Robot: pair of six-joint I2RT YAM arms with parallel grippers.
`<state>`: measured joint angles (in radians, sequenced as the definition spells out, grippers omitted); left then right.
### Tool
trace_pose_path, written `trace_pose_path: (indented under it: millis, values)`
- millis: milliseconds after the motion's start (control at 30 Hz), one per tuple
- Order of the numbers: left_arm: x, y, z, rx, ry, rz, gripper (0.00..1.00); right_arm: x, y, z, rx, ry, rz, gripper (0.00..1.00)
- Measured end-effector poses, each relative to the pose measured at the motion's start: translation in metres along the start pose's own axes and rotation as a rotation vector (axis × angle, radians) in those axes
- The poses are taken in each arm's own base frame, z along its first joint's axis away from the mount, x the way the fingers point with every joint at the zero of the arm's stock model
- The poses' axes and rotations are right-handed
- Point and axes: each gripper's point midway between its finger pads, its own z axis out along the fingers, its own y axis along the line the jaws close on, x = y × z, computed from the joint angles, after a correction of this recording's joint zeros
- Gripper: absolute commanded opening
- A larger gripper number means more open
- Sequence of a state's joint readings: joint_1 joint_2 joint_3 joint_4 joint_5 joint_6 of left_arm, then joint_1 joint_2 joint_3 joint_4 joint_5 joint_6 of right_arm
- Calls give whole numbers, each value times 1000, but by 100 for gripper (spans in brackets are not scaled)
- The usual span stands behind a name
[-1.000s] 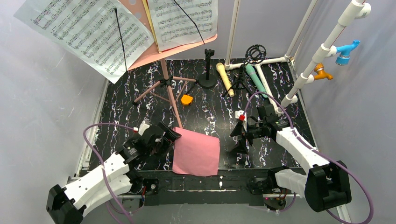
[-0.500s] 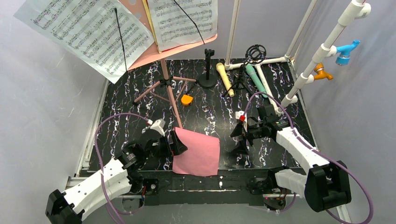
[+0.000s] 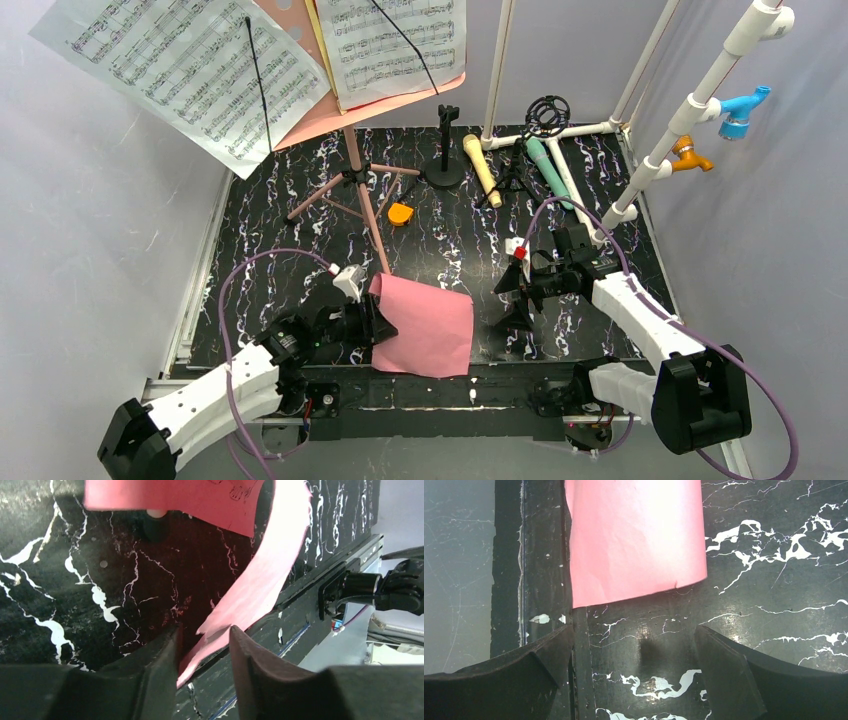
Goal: Pack up the instrument practice props
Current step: Place the sheet music at the center of the board.
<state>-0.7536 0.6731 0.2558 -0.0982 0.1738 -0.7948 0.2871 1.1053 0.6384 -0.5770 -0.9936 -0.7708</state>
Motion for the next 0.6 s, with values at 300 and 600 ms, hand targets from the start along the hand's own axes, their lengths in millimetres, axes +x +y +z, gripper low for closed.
trace_pose_path:
  millis: [300, 600]
  values:
    - [-13, -24, -6, 63, -33, -125, 0, 4, 2, -2, -3, 10, -22, 100]
    - [-63, -93, -20, 175, -58, -521, 0, -20, 1, -28, 27, 104, -211, 100]
